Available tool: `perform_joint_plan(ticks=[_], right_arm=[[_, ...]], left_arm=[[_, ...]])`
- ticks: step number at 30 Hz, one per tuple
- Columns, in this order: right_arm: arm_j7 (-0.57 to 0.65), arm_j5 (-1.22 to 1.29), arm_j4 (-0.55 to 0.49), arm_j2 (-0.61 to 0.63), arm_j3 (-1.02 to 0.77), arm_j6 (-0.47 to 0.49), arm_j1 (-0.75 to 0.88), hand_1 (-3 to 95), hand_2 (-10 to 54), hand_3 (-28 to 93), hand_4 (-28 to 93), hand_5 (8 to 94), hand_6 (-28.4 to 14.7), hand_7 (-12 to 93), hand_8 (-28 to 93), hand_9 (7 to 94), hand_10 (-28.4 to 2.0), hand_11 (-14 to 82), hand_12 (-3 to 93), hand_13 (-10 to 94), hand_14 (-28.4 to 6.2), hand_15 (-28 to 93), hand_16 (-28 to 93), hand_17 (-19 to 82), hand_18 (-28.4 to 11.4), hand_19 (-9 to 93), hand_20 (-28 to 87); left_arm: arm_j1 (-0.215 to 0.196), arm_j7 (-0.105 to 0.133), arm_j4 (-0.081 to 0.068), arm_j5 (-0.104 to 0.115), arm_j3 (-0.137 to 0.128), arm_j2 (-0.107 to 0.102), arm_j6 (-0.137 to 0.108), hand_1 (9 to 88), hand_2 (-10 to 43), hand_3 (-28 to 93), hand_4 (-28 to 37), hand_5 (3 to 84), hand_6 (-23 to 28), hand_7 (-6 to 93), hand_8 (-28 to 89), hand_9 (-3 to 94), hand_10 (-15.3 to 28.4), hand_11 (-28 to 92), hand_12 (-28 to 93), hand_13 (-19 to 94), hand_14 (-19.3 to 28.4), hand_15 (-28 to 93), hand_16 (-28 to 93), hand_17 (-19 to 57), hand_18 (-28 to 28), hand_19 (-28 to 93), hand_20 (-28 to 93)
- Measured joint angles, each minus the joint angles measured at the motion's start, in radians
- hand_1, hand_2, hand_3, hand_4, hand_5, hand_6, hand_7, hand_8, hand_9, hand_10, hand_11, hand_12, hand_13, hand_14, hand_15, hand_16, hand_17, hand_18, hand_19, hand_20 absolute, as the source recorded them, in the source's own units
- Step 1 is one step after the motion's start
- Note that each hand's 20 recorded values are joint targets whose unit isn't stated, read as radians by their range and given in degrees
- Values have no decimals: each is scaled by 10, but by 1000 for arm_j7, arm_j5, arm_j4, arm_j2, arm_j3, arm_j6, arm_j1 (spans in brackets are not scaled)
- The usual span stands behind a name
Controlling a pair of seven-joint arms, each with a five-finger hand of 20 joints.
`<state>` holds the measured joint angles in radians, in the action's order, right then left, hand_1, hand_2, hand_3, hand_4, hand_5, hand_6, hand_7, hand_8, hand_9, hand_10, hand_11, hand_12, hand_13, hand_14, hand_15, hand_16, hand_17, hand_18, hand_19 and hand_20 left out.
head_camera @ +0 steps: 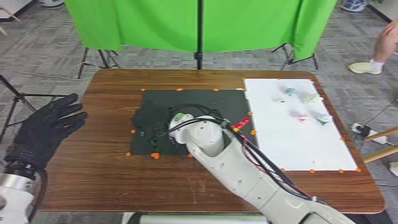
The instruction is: Arrange flowers
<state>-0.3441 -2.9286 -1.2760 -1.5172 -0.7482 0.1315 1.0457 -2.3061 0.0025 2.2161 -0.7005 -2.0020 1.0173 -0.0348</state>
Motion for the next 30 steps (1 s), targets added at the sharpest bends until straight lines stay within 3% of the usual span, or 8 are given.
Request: perform_joint_plan(ticks=[10,16,21,30], right_arm=[[20,0,-9,5,12,18,-9,428,-95,790,-283,601,18,543,-178,770,-11,229,491,657,-6,624,394,252,-148,737,404],[37,0,-39,10,22,81,-9,369,-95,801,-283,589,21,444,-199,699,-29,309,421,632,-22,672,293,243,-154,733,409],[53,0,-86,16,29,125,-10,342,-95,818,-283,600,18,426,-261,691,-41,353,381,644,-23,667,284,252,-161,737,412],[43,0,-205,62,-3,106,-22,325,-95,868,-283,556,19,418,-272,613,-55,402,300,585,-29,646,259,228,-158,732,408]], left_arm=[[-3,0,0,0,0,0,0,268,15,714,-278,346,39,246,-134,274,123,324,136,217,146,502,-48,-84,209,499,64],[-7,-3,2,-1,-3,3,0,270,16,712,-279,346,39,246,-134,274,124,324,135,217,146,502,-48,-84,209,499,64],[-13,-3,3,-1,-6,7,0,270,16,713,-279,346,39,247,-134,274,124,325,136,217,147,502,-48,-84,210,499,64],[-34,-3,11,-1,-21,39,1,269,17,712,-278,346,39,246,-134,274,125,325,135,217,147,502,-48,-84,209,500,64]])
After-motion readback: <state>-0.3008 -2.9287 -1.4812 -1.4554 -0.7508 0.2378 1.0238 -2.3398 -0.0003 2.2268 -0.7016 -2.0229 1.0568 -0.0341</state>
